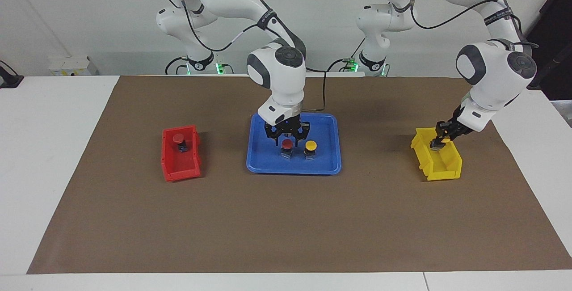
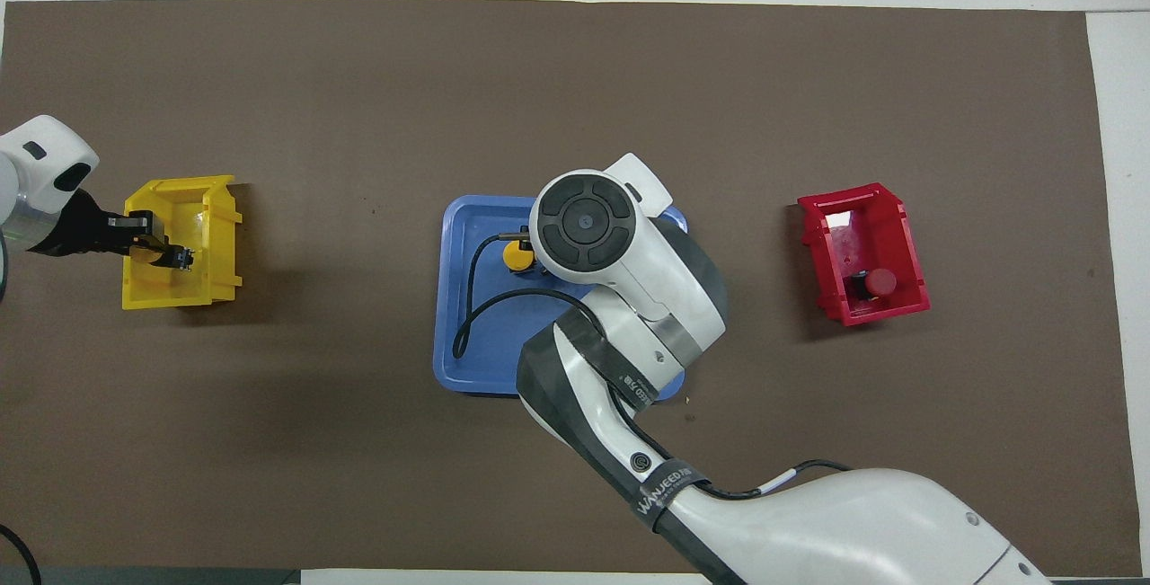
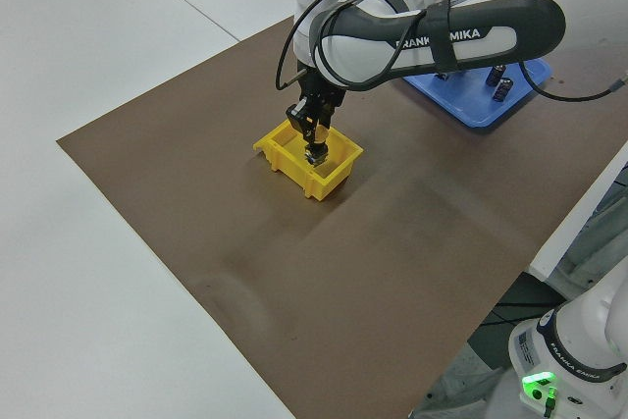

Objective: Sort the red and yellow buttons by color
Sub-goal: 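Drop the red button into the red bin while the left gripper returns to the tray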

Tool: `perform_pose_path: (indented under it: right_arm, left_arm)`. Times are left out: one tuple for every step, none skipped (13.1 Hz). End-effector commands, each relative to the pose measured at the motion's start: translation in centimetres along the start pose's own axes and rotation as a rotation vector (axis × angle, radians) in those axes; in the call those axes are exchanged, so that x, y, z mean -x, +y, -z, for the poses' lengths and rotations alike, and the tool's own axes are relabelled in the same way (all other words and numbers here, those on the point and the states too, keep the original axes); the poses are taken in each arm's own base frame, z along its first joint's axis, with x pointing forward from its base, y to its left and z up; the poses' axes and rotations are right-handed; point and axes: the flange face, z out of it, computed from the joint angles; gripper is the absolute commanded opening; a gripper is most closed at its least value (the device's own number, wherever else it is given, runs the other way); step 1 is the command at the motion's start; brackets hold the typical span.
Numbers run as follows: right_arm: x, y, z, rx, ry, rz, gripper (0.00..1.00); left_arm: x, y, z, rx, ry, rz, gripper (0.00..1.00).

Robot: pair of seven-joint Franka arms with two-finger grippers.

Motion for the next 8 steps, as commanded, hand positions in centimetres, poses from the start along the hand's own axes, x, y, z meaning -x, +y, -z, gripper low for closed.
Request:
perform_pose_path:
  right_arm:
    - [0.2,-0.2,0.0,0.009,0.009,-0.001,0.67]
    - [0.5,-0.1,-0.5,0.005,0.012,0.003,0.67]
    - [1.0,0.1,-1.2,0.003,0.012,0.006,0.67]
    - [1.2,0.1,-1.4,-0.003,0.017,0.008,0.67]
    - [1.3,0.1,-1.6,-0.004,0.016,0.01,0.66]
    - [1.3,0.0,-1.7,-0.004,0.016,0.01,0.63]
    - [1.3,0.2,-1.7,-0.002,0.014,0.01,0.56]
    - [1.3,0.2,-1.7,-0.001,0.013,0.01,0.47]
  left_arm:
    - [1.3,0.3,-1.1,-0.015,0.027,-0.02,0.01]
    - [1.4,0.6,-1.5,-0.016,0.027,-0.023,0.01]
    - [1.4,0.6,-1.9,-0.017,0.047,-0.025,0.01]
    - [1.5,0.6,-2.9,-0.019,0.054,-0.028,0.01]
    - [1.5,0.3,-3.2,-0.02,0.051,-0.028,0.03]
    - [1.3,0.1,-2.9,-0.02,0.048,-0.025,0.29]
    - [1.2,0.1,-2.6,-0.02,0.05,-0.023,0.56]
    - [1.1,0.1,-2.2,-0.019,0.039,-0.023,0.57]
